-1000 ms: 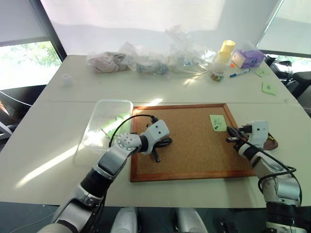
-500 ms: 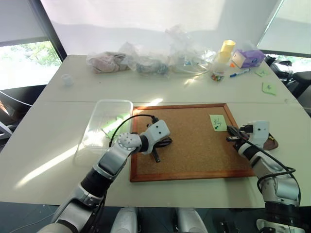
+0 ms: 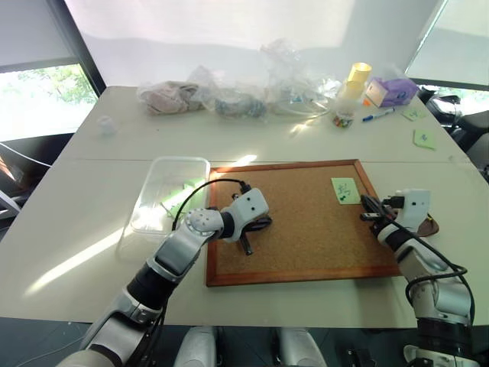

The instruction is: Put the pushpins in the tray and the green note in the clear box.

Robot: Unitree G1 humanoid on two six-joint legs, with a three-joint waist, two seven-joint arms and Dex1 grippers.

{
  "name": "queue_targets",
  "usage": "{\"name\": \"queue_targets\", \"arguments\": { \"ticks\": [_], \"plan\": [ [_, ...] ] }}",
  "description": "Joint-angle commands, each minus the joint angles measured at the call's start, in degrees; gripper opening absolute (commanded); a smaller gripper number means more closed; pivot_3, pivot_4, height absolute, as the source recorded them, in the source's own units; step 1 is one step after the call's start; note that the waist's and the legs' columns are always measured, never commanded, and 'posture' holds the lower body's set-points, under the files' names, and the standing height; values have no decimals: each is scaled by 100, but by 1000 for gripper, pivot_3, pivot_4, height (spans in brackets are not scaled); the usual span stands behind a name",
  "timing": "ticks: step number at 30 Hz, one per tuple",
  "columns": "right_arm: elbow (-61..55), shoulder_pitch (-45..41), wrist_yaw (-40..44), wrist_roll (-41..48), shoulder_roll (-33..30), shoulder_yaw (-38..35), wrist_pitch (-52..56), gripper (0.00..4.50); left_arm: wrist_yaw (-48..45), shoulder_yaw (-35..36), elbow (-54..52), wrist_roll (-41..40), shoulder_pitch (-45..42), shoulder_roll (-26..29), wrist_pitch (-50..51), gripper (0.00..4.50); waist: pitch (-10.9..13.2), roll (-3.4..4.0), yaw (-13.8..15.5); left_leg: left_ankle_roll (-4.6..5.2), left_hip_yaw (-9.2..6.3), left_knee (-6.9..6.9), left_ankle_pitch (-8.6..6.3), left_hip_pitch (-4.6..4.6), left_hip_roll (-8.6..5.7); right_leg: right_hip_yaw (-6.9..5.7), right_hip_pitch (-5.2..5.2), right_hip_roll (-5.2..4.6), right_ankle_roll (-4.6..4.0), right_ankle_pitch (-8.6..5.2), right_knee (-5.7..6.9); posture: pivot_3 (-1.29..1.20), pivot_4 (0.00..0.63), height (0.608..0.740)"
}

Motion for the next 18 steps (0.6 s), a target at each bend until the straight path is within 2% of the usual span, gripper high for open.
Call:
{"name": "queue_targets", "arguments": {
  "ticks": [1, 11, 18],
  "plan": [
    [-383, -60, -194, 53, -90, -492, -397, 63, -93, -244, 152, 141, 156, 137, 323, 0, 0, 0, 0, 0, 0, 0, 0, -1, 0, 0, 0, -1, 0, 0, -2, 0, 150, 740],
    [-417, 56, -199, 9, -120, -418, -464, 63, -83, -421, 179, 284, 104, 337, 598, 0, -2, -4, -47, 3, 0, -9, -2, 6, 5, -4, 3, 2, 0, 0, -7, 0, 150, 740],
    [-618, 301, -564, 102, -136, -924, -400, 63, -29, -353, 182, 262, 111, 304, 554, 0, -3, -2, -18, 2, 0, -10, -2, 5, 5, -4, 3, -10, -1, -1, -7, 0, 150, 740]
  ]
}}
